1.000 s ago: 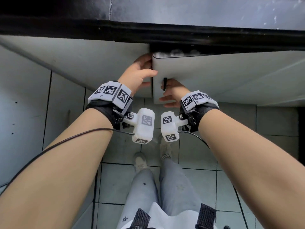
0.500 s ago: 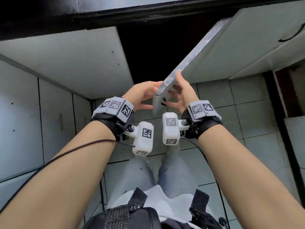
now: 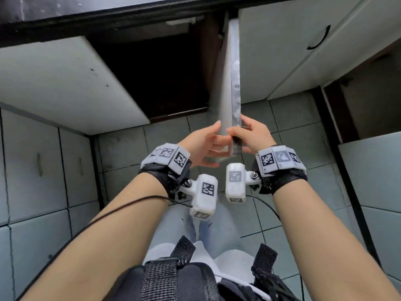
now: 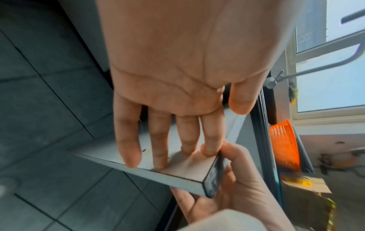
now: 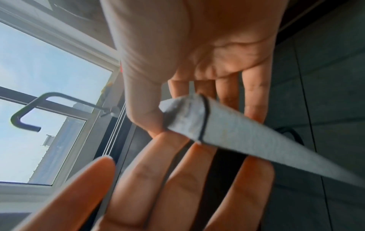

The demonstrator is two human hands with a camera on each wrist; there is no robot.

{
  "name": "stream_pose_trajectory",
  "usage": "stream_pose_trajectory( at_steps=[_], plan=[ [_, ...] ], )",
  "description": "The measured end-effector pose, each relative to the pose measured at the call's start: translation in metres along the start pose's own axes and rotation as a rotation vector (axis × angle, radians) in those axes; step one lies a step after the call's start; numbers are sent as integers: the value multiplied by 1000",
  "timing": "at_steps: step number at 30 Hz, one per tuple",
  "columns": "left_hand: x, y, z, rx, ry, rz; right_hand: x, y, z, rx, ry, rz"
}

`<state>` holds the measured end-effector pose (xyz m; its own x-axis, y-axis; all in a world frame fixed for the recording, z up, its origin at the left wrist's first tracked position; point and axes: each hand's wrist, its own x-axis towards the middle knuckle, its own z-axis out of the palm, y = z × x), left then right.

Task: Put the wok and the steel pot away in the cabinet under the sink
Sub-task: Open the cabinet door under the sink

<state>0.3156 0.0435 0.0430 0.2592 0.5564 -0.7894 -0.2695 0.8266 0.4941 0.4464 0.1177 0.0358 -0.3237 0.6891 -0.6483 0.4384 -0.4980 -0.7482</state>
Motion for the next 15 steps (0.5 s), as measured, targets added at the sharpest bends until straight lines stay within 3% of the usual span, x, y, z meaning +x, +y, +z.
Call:
stream_pose_trajectory(
  at_steps=[2, 7, 15],
  plan=[
    [16, 9, 35, -9, 21, 45, -4, 4, -34, -91, 73, -61],
    [50, 35, 98, -150, 148, 229, -1, 3, -98, -735, 243, -145],
    [58, 56, 106, -125, 97, 223, 10, -7, -119, -774, 182, -100]
  ],
)
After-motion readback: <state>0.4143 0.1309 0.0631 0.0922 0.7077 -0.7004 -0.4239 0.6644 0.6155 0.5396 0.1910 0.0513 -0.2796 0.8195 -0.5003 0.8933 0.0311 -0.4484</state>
